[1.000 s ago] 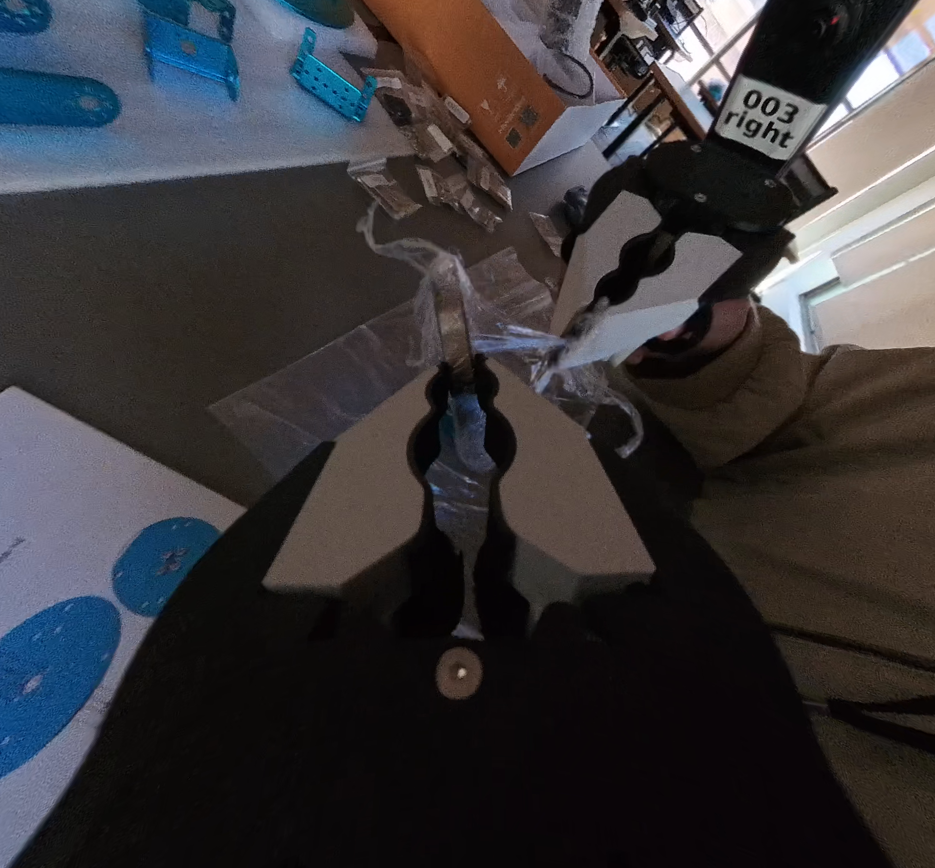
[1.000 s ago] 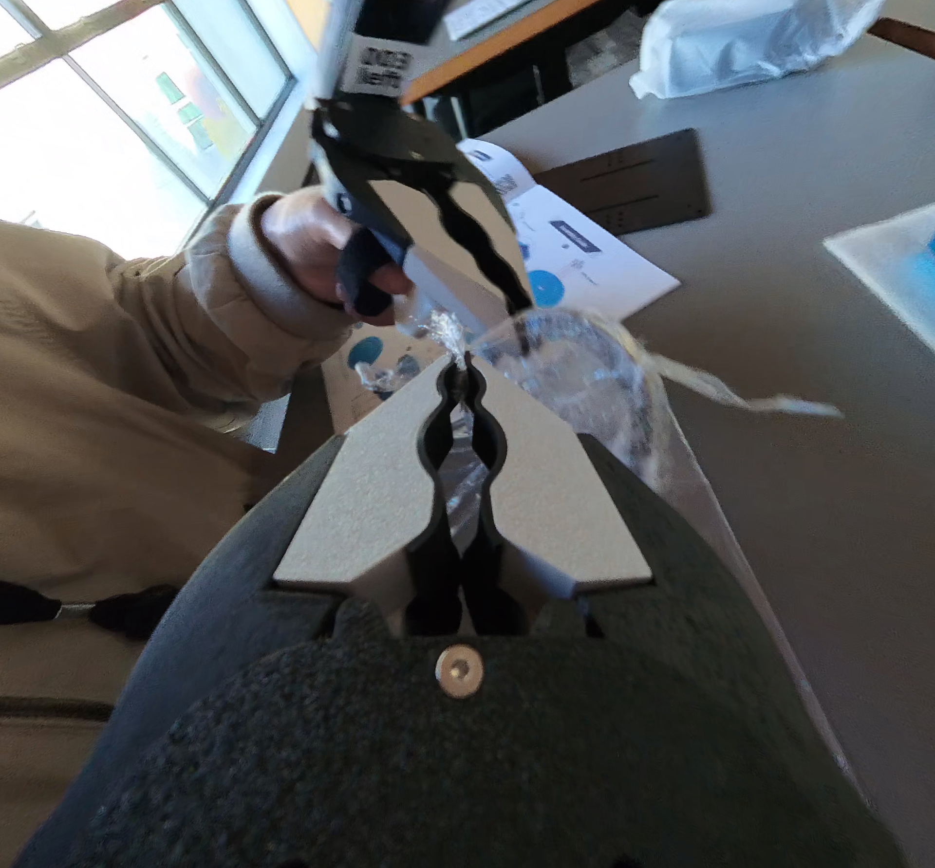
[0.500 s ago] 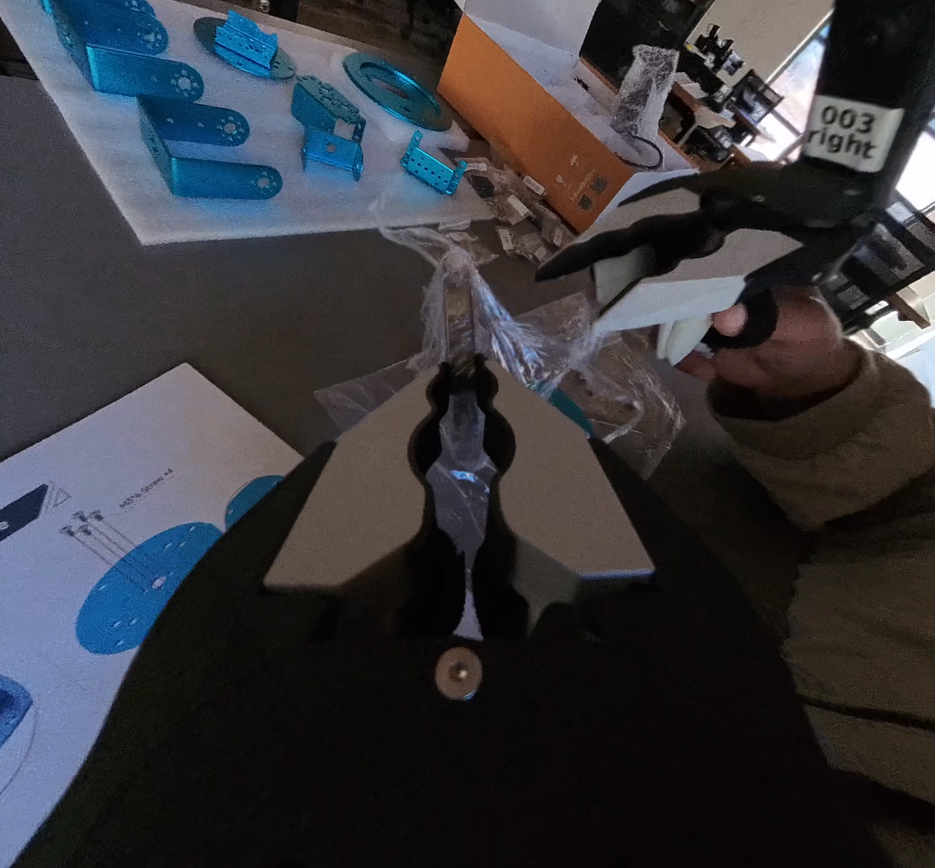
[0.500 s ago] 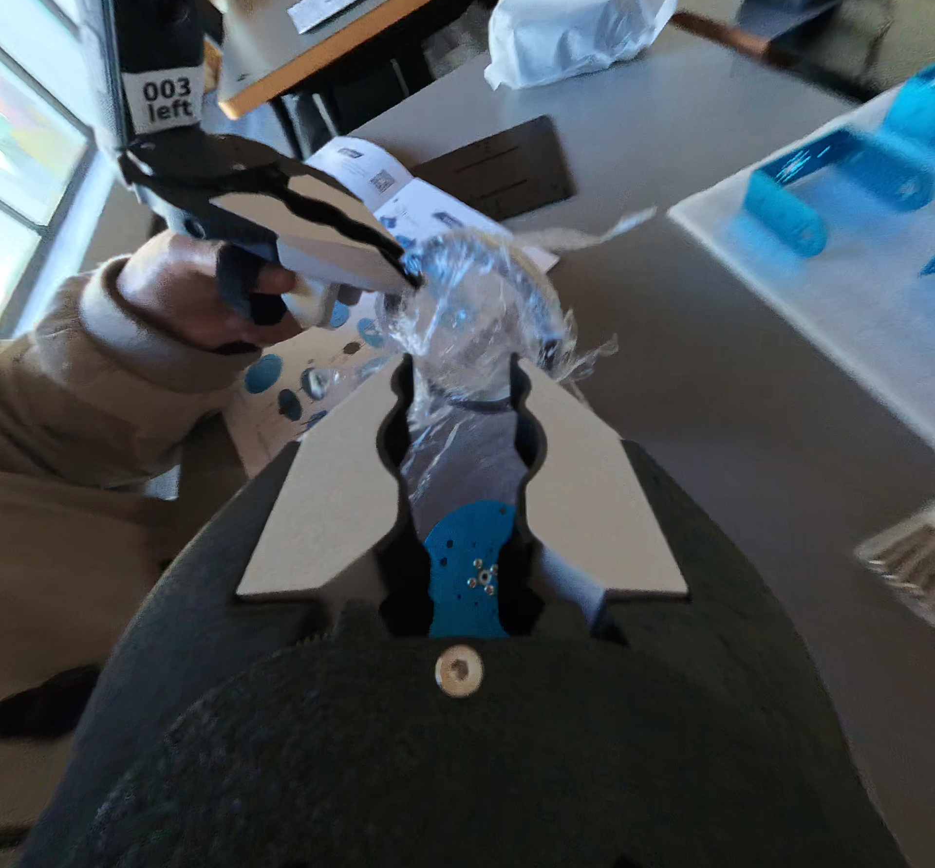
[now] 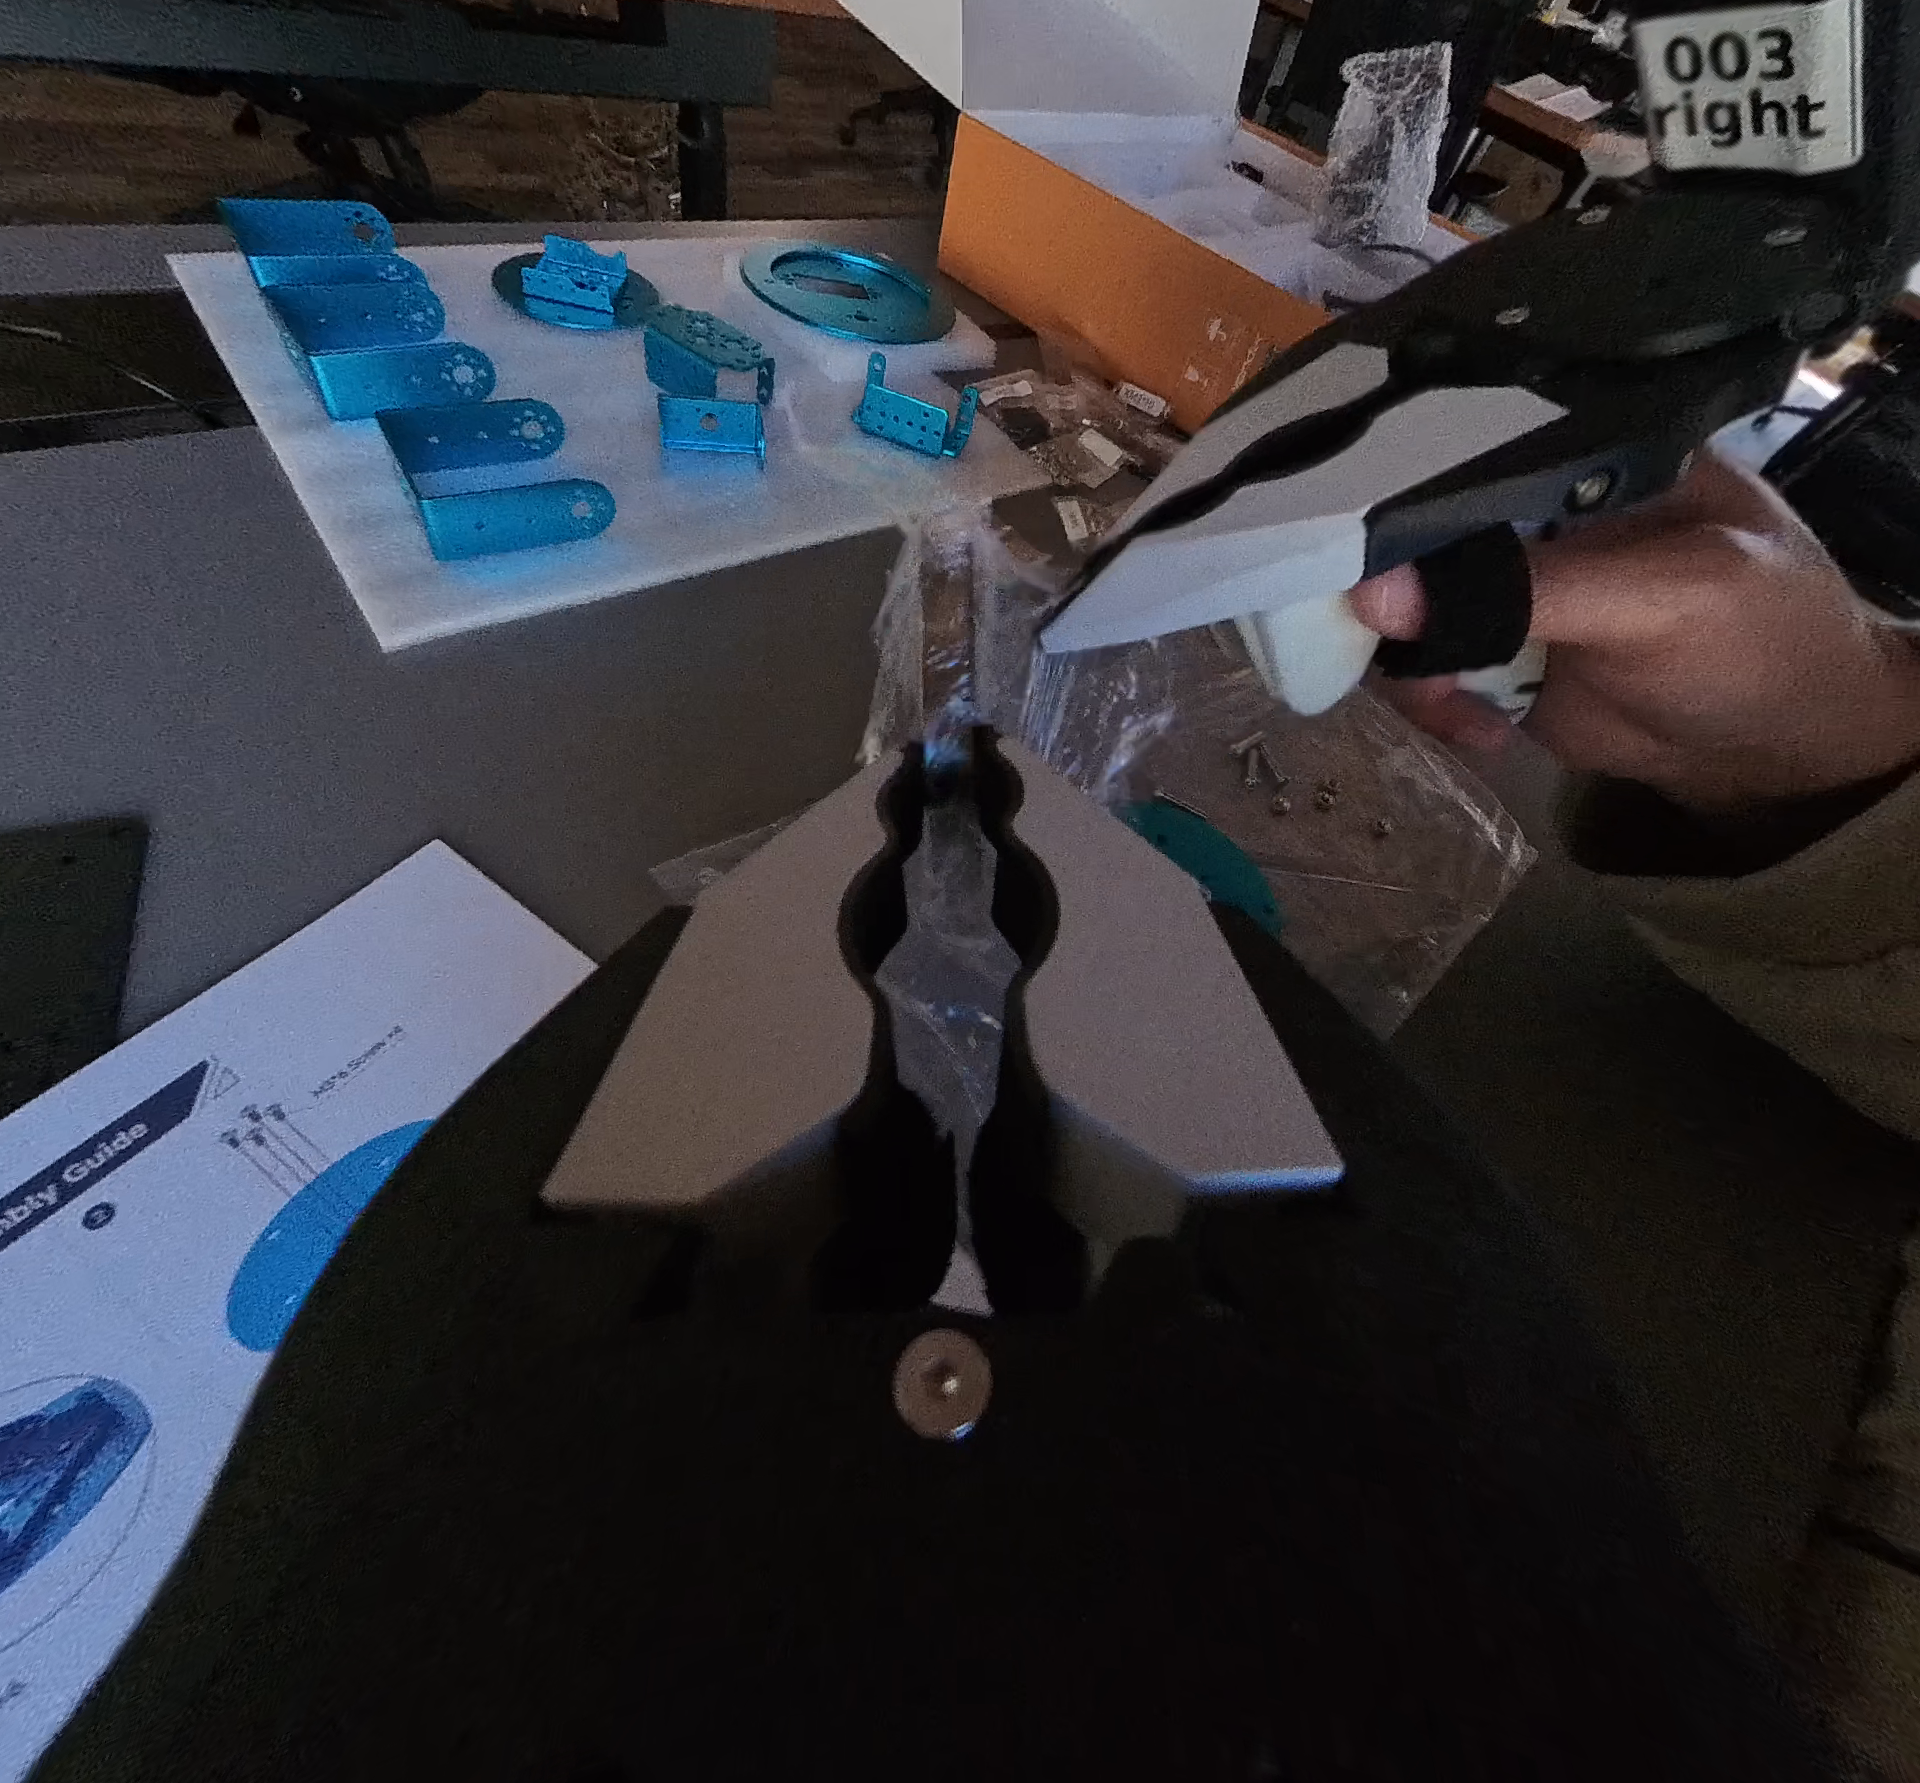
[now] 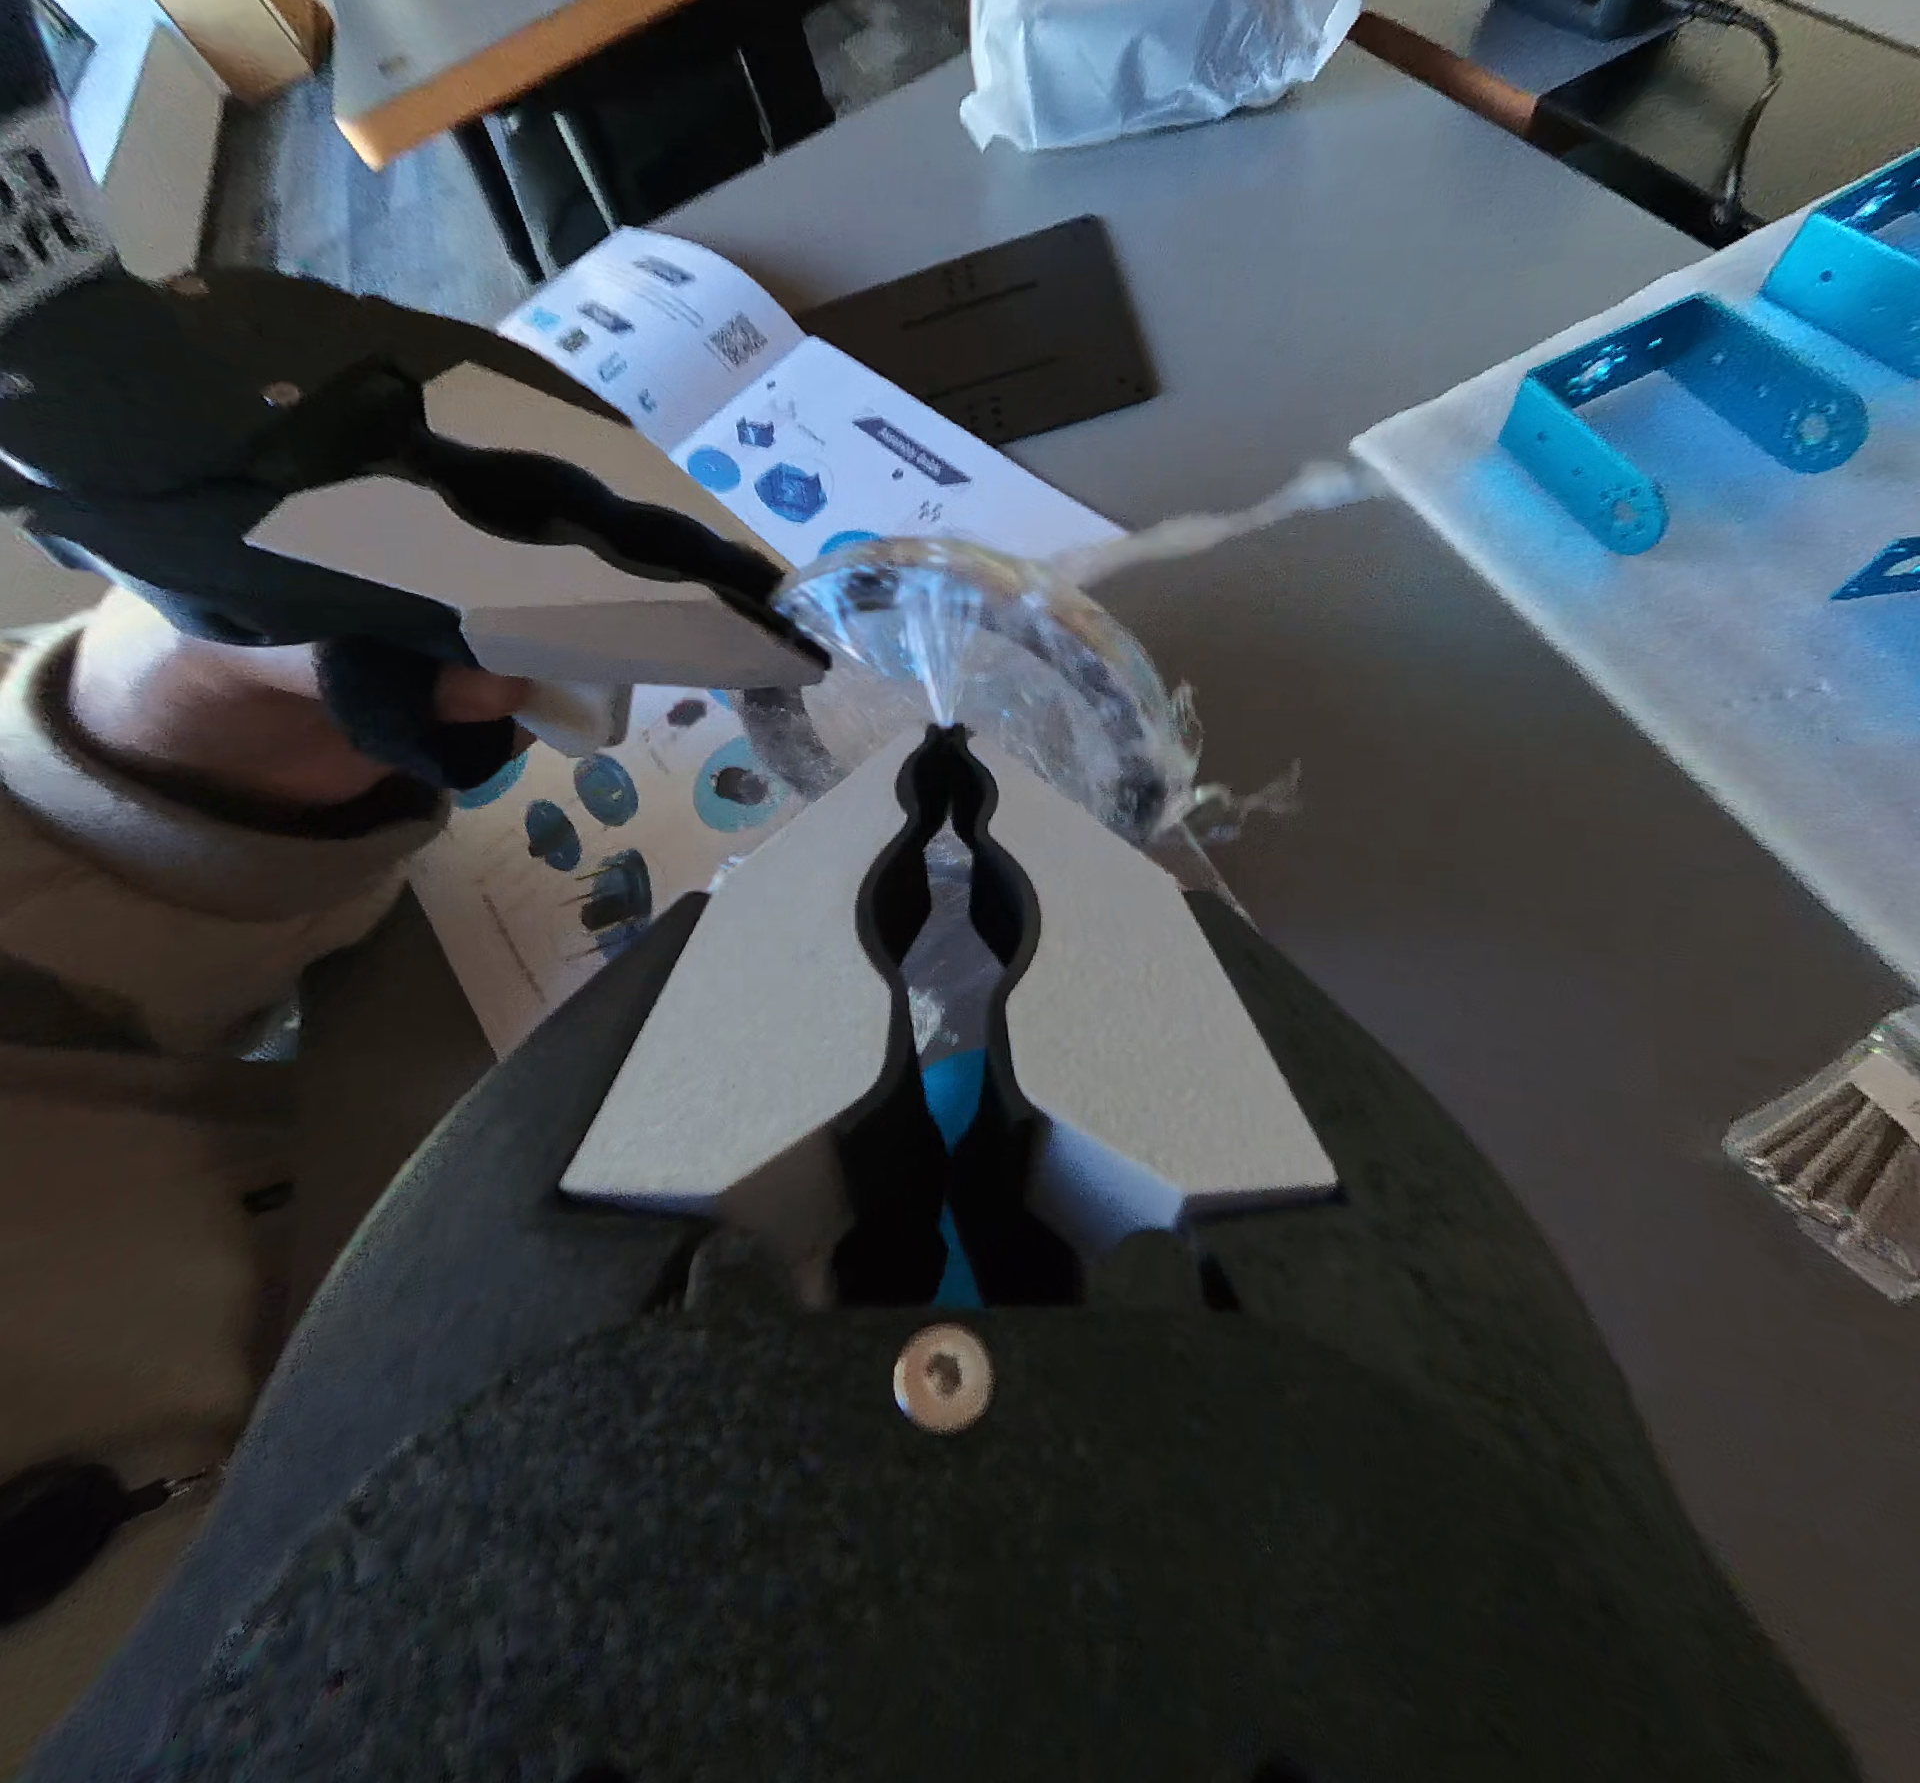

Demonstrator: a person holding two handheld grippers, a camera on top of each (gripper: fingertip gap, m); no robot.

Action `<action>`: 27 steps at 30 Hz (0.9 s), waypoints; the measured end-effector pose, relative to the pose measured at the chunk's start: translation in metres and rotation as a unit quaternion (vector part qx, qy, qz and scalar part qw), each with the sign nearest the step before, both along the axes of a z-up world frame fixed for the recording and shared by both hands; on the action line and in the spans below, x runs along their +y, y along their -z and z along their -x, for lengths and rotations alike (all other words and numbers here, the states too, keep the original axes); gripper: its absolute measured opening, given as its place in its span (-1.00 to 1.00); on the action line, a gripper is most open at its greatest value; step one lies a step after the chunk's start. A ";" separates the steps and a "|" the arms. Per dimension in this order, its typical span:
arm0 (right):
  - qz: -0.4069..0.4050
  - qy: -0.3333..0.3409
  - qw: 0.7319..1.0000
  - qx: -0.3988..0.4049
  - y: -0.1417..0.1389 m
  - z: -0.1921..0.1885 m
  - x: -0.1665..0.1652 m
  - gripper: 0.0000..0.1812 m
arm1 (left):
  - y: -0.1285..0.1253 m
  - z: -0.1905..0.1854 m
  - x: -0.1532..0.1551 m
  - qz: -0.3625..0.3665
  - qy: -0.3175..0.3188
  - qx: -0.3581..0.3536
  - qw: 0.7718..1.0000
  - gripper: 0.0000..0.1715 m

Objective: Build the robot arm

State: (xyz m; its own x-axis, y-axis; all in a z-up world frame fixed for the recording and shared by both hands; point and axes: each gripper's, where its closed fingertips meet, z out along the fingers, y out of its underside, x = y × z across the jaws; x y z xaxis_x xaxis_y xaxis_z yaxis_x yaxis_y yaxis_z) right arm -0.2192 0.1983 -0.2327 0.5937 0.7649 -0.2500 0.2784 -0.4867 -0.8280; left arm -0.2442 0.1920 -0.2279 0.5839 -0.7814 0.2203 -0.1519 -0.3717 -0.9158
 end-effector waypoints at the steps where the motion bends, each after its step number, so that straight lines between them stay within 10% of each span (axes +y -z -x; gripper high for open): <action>1: 0.003 0.003 1.000 0.018 -0.005 -0.004 0.001 -1.00 | 0.000 0.000 -0.001 -0.001 0.003 -0.005 1.000 -0.89; 9: 0.007 -0.020 1.000 0.013 -0.008 0.002 -0.009 -1.00 | 0.008 -0.005 -0.008 0.014 0.020 -0.021 0.999 -0.88; 13: -0.015 -0.040 0.999 -0.021 -0.009 0.013 -0.019 -1.00 | 0.006 -0.012 -0.005 -0.008 0.005 -0.019 1.000 -0.49; 19: -0.056 -0.057 0.994 -0.074 -0.009 0.014 -0.025 -1.00 | 0.001 -0.023 -0.016 0.009 0.070 -0.030 0.997 -0.91; 27: -0.035 -0.020 0.999 -0.009 -0.025 -0.018 -0.010 -1.00 | -0.010 -0.004 -0.015 0.040 0.047 -0.102 0.993 -0.95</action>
